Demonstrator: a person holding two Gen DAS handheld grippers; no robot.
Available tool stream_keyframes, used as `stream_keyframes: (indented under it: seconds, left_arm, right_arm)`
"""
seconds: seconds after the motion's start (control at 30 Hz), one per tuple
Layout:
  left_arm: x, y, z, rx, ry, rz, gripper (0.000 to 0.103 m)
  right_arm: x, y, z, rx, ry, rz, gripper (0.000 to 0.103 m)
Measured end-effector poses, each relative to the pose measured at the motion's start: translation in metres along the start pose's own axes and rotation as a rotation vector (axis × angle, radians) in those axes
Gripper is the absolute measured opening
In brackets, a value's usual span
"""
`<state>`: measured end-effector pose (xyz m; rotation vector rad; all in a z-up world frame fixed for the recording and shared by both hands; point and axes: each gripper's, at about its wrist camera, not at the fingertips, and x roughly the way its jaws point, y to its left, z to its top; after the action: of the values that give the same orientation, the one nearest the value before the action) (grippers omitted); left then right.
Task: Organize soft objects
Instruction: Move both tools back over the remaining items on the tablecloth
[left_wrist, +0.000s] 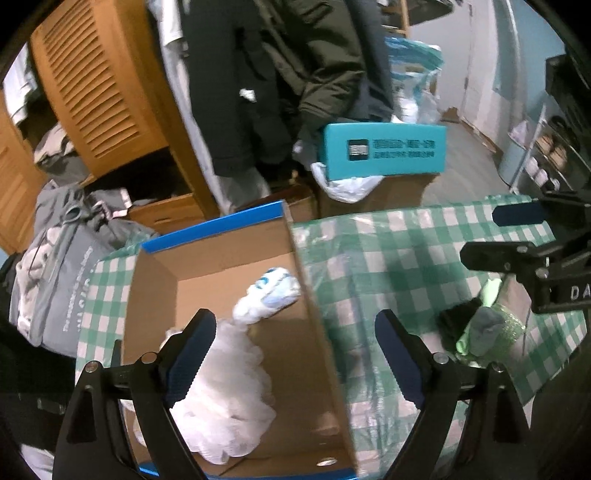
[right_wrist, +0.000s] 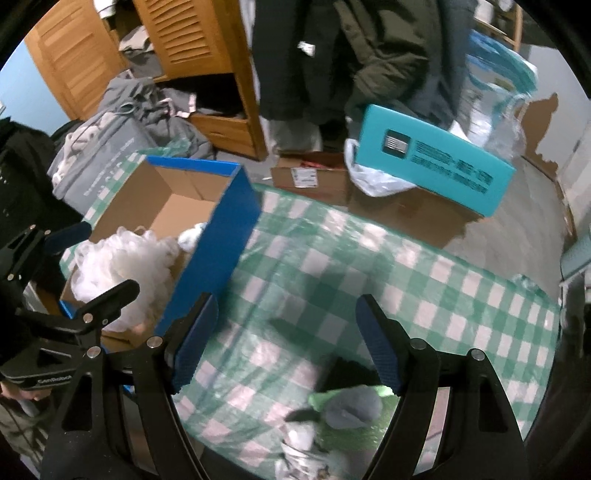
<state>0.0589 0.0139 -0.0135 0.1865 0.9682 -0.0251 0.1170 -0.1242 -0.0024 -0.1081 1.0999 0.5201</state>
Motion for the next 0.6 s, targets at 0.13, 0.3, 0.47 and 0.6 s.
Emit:
stream_keyframes:
  seconds: [0.13,0.3,0.47,0.6]
  left_arm:
    - [0.003,-0.021,0.001,0.039,0.005,-0.021,0.089]
    - [0.006,-0.05,-0.001,0.091,0.022,-0.053,0.09]
    - [0.014,-0.075,-0.002,0.13,0.047,-0.087,0.091]
    - [0.021,-0.096,-0.003,0.168,0.061,-0.102,0.091]
  right_arm:
    - [-0.006,-0.023,-0.01,0.043,-0.003,-0.022,0.078]
    - [-0.013,-0.047,-0.022,0.09,0.0,-0.048,0.078]
    - [-0.017,-0.07,-0.038,0.127,0.009,-0.082,0.078]
    - [-0.017,-0.091,-0.054,0.172,0.027,-0.104,0.078]
